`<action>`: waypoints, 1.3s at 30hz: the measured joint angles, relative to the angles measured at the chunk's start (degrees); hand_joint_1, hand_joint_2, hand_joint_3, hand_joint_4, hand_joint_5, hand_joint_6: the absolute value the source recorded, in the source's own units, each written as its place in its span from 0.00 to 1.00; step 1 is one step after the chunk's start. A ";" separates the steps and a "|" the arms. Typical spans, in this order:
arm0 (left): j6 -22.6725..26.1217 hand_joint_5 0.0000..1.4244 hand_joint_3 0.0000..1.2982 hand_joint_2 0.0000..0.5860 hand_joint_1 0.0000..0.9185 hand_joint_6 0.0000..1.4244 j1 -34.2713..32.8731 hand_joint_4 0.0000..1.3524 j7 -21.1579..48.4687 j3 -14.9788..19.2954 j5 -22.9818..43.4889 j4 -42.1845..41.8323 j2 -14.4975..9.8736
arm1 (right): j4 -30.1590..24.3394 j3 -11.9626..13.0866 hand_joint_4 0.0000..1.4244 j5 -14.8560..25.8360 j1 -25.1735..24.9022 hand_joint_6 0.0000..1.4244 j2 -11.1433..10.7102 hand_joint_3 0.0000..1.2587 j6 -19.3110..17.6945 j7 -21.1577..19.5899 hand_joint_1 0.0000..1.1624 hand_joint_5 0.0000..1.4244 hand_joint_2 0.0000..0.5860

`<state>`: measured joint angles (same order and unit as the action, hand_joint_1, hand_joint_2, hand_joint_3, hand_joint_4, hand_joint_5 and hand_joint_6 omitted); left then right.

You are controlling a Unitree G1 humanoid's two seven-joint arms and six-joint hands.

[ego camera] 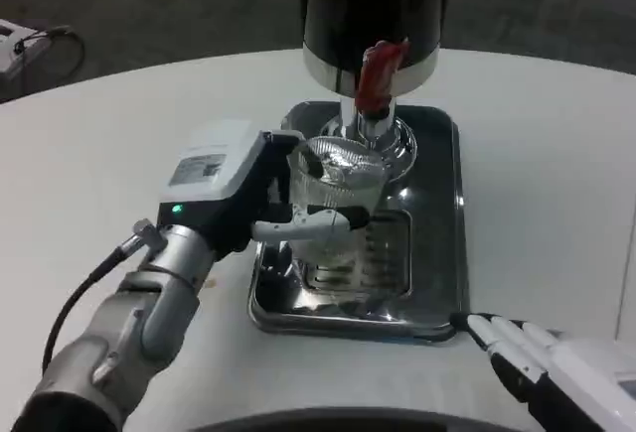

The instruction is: Grasp the cup under the faucet to collect the drink, then remove the cup.

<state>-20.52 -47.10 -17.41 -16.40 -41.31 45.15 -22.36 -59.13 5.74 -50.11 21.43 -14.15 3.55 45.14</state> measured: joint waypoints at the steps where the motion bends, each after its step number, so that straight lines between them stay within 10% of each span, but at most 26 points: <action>1: -0.04 0.78 0.64 0.53 0.25 0.96 -0.09 0.61 -0.06 -0.15 0.00 0.03 0.06 | 0.00 0.09 0.00 0.01 0.08 0.00 0.02 0.01 -0.07 0.00 0.22 0.00 0.74; 29: -0.61 0.72 0.56 0.53 0.22 0.90 -1.03 0.53 -6.85 -4.84 -0.02 3.30 1.84 | 0.00 4.52 0.00 3.05 2.62 0.00 2.04 0.01 -2.85 0.78 0.22 0.00 0.75; 39: -0.91 0.36 0.22 0.19 0.07 0.43 -2.05 0.18 -6.47 -5.20 0.22 5.74 1.86 | 0.00 4.41 0.00 3.15 2.39 0.00 1.01 0.01 -1.89 1.09 0.22 0.00 0.75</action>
<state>-21.44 -49.16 -23.88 -21.60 -41.09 50.89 -20.50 -59.13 10.15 -46.96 23.82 -13.14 1.66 46.23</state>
